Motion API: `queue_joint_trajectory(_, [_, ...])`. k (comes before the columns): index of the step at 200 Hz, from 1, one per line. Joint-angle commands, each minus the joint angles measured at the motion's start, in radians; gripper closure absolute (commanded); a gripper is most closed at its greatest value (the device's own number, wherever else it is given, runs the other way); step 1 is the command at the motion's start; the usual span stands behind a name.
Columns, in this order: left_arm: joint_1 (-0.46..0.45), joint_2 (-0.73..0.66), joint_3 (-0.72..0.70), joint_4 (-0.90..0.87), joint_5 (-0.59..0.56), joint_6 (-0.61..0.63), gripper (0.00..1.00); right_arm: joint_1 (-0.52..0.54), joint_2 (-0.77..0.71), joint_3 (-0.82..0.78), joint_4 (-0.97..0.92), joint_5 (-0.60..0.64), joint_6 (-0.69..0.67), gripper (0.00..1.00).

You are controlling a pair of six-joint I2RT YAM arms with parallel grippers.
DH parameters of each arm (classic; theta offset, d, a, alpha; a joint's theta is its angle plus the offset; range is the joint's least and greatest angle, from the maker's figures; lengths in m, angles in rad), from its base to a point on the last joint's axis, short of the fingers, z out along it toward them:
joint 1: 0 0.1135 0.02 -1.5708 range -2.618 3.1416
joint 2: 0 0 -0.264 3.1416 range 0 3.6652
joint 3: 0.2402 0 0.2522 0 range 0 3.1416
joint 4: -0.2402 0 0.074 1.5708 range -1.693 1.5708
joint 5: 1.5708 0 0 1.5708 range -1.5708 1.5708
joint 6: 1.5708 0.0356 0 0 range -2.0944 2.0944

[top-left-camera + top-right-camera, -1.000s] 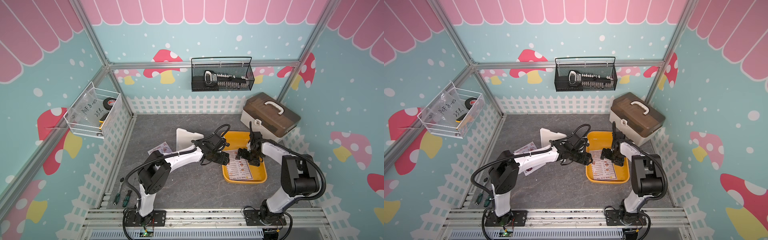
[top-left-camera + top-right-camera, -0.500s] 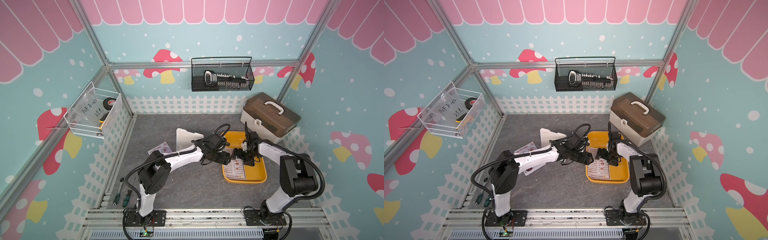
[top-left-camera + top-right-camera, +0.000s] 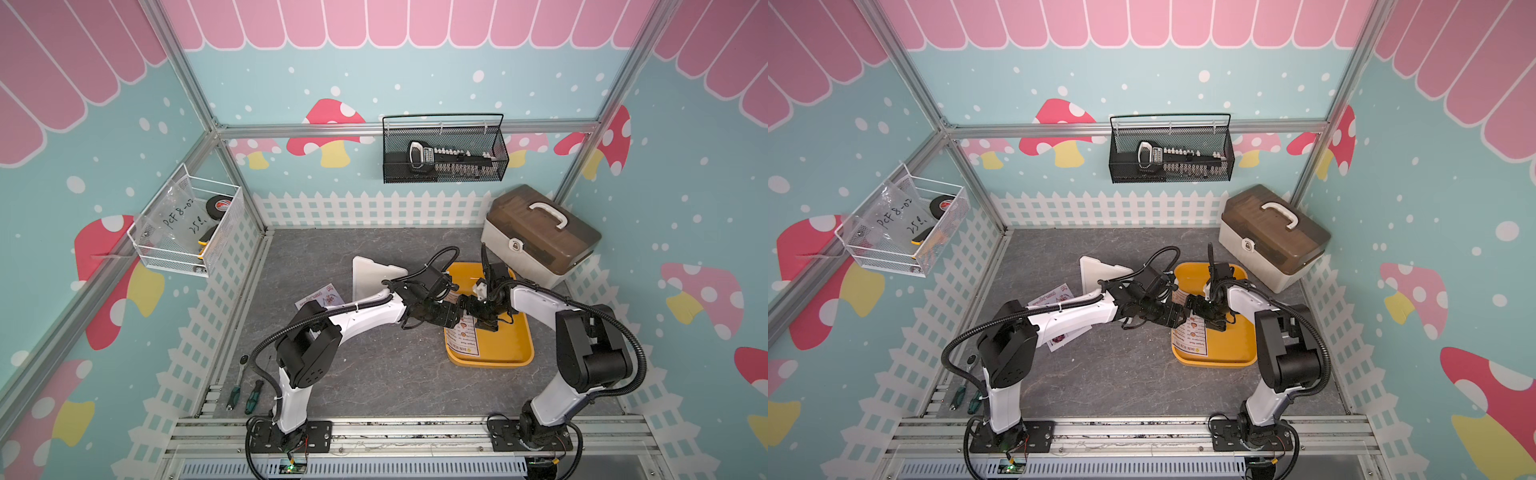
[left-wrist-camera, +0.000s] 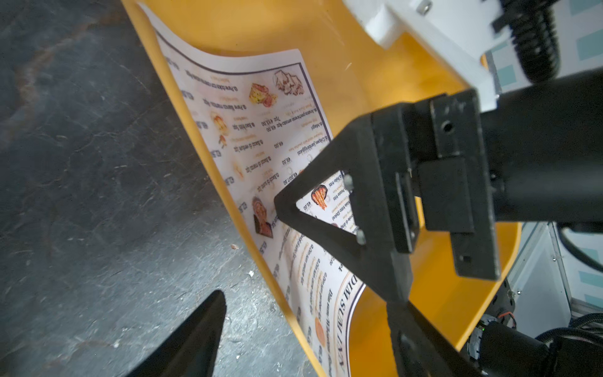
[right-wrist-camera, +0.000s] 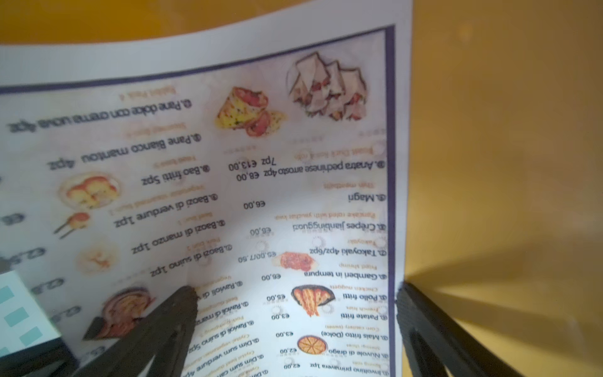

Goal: Replace the menus in the menu holders
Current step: Adjust the menu at the storage box, then pick up the menu from the storage box.

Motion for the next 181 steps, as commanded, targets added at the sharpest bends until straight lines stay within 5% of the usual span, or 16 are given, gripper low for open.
queue_joint_trajectory(1, [0.012, 0.005, 0.007, 0.006, -0.036, -0.02, 0.27, 0.011, 0.046, -0.026, -0.022, -0.003, 0.021, 0.02])
queue_joint_trajectory(74, [0.013, 0.049, 0.037, 0.001, -0.051, -0.034, 0.57, 0.01, 0.019, -0.038, 0.001, -0.028, 0.038, 0.02])
queue_joint_trajectory(152, [0.017, 0.051, 0.05, -0.003, -0.048, -0.044, 0.64, 0.01, -0.025, -0.039, 0.009, -0.067, 0.05, 0.02])
queue_joint_trajectory(181, [0.017, 0.047, 0.052, -0.003, -0.046, -0.044, 0.73, 0.01, -0.038, -0.038, 0.009, -0.069, 0.052, 0.02])
